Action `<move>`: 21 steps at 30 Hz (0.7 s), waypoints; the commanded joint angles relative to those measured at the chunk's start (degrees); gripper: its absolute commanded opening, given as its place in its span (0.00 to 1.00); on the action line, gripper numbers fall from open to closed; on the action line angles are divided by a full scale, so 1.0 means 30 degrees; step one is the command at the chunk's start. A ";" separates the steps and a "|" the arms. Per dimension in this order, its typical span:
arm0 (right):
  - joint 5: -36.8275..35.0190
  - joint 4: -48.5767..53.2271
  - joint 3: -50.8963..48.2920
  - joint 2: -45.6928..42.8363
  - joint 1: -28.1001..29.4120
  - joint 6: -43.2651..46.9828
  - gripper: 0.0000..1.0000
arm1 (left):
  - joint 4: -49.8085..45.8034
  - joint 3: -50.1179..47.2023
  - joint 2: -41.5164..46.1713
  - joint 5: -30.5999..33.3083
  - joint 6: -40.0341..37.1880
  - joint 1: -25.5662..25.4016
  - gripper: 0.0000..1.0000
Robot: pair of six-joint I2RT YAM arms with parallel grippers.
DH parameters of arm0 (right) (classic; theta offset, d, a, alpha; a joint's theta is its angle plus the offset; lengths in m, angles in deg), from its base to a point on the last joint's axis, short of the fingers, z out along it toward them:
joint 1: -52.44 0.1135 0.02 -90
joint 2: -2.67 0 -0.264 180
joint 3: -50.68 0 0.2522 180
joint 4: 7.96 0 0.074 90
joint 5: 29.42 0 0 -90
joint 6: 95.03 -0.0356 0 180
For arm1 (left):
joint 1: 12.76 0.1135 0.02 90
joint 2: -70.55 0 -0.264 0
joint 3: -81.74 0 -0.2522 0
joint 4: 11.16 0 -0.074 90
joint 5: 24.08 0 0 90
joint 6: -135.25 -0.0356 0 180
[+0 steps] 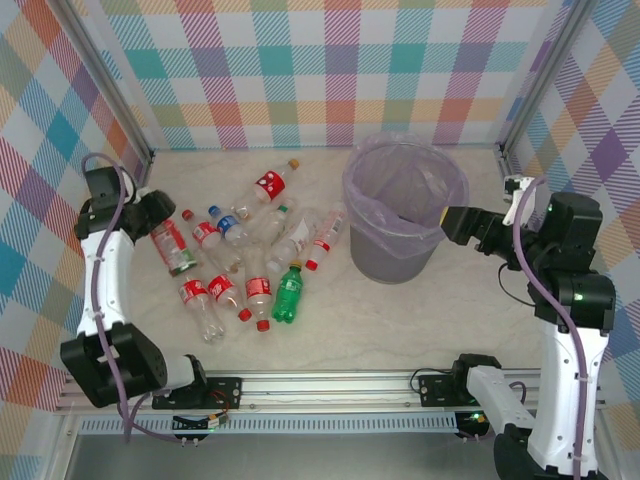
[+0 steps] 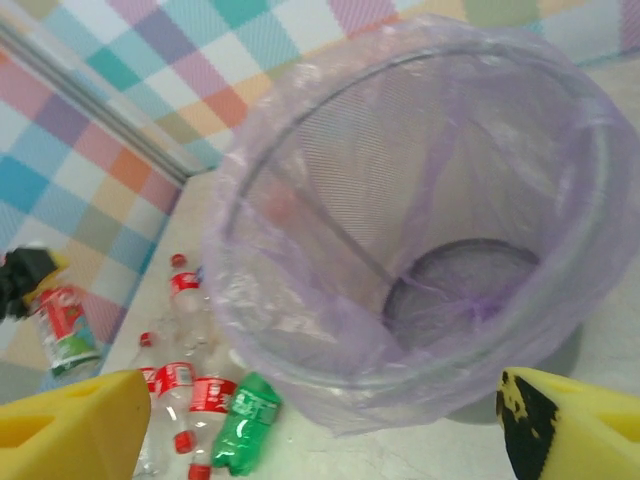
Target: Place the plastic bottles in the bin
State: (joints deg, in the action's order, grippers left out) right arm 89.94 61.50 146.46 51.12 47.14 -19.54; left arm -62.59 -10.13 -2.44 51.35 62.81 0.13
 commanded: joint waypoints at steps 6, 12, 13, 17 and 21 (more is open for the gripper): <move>0.0310 -0.3682 0.0746 0.1374 0.4561 -0.3364 0.81 | 0.4099 0.2354 0.1383 -0.4131 0.5783 -0.6188 0.39; -0.0532 -0.5695 0.2587 0.5490 1.1627 -0.2589 0.78 | 0.7062 0.2794 0.1407 -0.5438 0.8229 -0.9004 0.38; 0.0573 -0.6497 0.2587 0.6189 1.1654 -0.2938 0.77 | 0.8414 0.2597 0.1338 -0.5565 0.8745 -0.9406 0.38; 0.0961 -0.6970 0.3187 0.7989 1.2359 -0.2919 0.74 | 1.2877 0.1157 0.0681 -0.5835 1.1720 -1.0882 0.34; 0.1472 -0.7506 0.2993 0.8607 1.2445 -0.2990 0.75 | 1.4289 0.1832 -0.0748 -0.5427 1.1887 -1.2761 0.34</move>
State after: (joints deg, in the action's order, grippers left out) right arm 91.34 42.88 153.71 77.92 84.04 -28.21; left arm -28.34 -5.19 -2.44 35.59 94.61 -35.26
